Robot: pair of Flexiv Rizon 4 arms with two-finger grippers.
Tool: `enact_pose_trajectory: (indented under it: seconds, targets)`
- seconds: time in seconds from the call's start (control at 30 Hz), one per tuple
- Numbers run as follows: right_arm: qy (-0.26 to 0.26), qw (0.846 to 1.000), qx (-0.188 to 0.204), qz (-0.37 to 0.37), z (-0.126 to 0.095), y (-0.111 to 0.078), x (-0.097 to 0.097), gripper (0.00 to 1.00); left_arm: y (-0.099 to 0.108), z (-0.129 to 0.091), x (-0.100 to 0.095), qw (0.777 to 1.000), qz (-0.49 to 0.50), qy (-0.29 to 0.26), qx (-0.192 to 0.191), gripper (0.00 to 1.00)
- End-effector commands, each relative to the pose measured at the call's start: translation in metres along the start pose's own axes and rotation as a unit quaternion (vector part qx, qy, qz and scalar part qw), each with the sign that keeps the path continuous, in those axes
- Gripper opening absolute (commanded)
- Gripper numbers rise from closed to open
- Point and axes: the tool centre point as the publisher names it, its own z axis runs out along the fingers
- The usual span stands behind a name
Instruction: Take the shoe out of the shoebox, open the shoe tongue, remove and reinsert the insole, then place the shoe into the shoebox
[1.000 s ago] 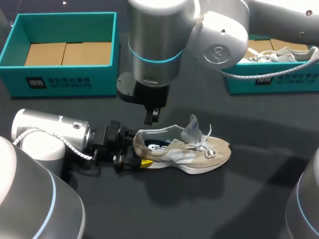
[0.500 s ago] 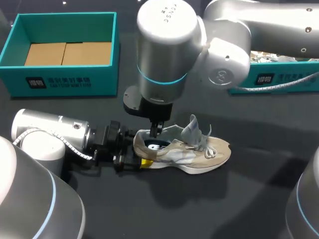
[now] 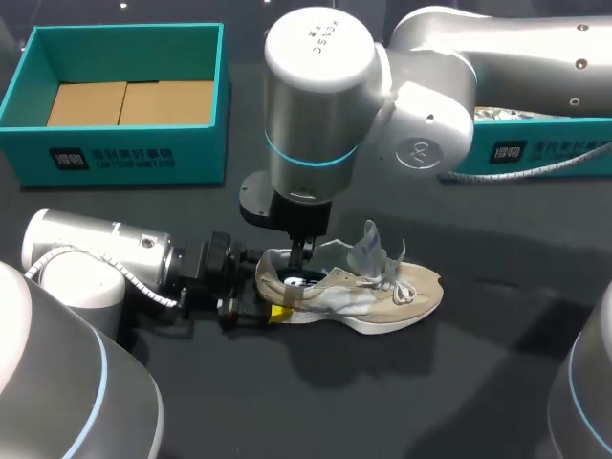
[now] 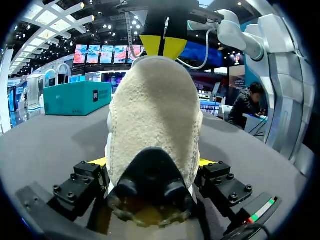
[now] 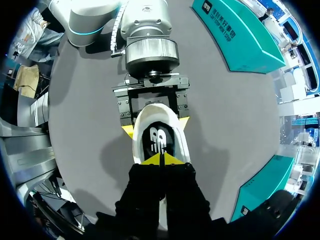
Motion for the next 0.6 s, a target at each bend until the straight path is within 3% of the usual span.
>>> enact_pose_trajectory:
  seconds: [0.03, 0.23, 0.6]
  targets:
    - [0.001, 1.0, -0.005, -0.003, 0.022, 0.003, 0.0, 0.0, 0.0, -0.001, 0.001, 1.0, 0.0, -0.001, 0.0, 0.0]
    - [-0.008, 1.0, -0.01, -0.005, 0.046, 0.002, -0.001, 0.0, 0.0, -0.001, 0.001, 1.0, 0.0, -0.001, 0.0, 0.0]
    - [-0.034, 0.999, -0.01, -0.009, 0.068, -0.009, -0.003, 0.0, 0.0, -0.001, 0.001, 1.0, 0.0, -0.001, 0.0, 0.0]
